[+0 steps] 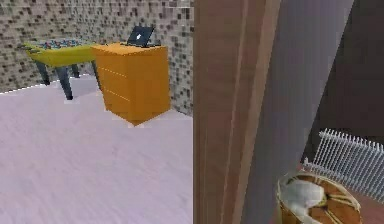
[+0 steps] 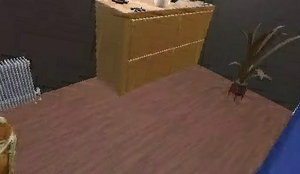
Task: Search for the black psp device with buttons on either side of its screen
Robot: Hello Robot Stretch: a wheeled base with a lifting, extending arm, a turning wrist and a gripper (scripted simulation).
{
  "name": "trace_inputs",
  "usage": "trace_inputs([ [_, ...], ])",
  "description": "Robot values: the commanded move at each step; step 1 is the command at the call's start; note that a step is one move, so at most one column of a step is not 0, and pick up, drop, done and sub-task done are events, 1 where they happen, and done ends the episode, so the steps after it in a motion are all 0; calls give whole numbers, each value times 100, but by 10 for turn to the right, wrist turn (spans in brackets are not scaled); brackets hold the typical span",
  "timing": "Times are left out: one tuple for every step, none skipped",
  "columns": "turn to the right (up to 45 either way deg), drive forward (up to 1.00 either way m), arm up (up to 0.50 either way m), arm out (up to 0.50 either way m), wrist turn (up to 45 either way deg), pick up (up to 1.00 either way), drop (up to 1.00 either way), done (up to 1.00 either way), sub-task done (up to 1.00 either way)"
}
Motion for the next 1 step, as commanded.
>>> trace_inputs([
  [-450, 0, 0, 0, 0, 0, 0, 0, 0],
])
